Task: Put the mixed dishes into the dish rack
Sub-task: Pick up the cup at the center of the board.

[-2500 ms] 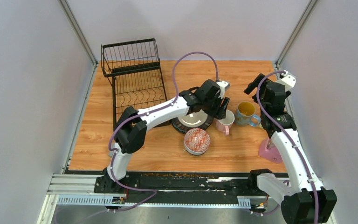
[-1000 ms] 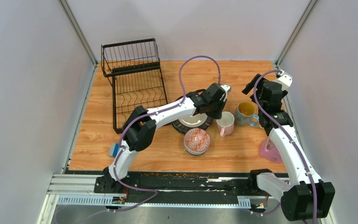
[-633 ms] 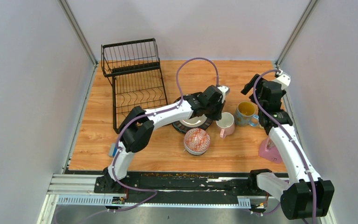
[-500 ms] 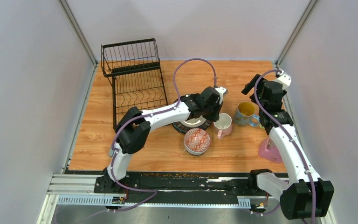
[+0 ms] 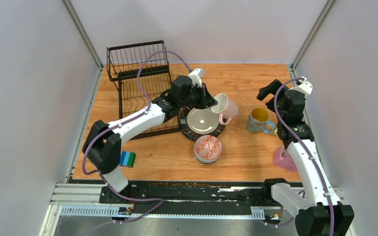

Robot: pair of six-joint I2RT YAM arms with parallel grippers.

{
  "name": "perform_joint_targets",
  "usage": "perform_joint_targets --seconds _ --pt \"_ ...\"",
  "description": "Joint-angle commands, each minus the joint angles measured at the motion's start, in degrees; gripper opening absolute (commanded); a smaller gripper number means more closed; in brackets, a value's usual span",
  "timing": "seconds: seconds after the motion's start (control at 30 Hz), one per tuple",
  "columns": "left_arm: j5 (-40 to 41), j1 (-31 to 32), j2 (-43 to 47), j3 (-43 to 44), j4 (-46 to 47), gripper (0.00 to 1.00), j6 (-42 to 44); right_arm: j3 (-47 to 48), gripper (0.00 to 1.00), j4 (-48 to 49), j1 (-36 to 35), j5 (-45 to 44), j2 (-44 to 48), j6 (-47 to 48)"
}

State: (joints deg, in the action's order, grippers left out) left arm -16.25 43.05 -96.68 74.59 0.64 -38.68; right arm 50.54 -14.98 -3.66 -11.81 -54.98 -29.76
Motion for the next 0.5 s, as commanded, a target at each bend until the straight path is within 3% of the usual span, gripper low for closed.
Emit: perform_joint_targets --seconds 0.0,0.23,0.47 --pt "-5.1 0.3 6.7 0.9 12.8 0.00 -6.4 -0.2 1.00 3.4 0.2 1.2 0.9 -1.6" --pt "-4.4 0.4 11.6 -0.5 14.7 0.00 -2.8 0.7 1.00 3.4 0.4 4.9 -1.7 -1.7" --pt "2.5 0.5 20.1 -7.8 19.1 0.00 2.6 2.3 1.00 3.7 0.4 11.9 -5.2 -1.8"
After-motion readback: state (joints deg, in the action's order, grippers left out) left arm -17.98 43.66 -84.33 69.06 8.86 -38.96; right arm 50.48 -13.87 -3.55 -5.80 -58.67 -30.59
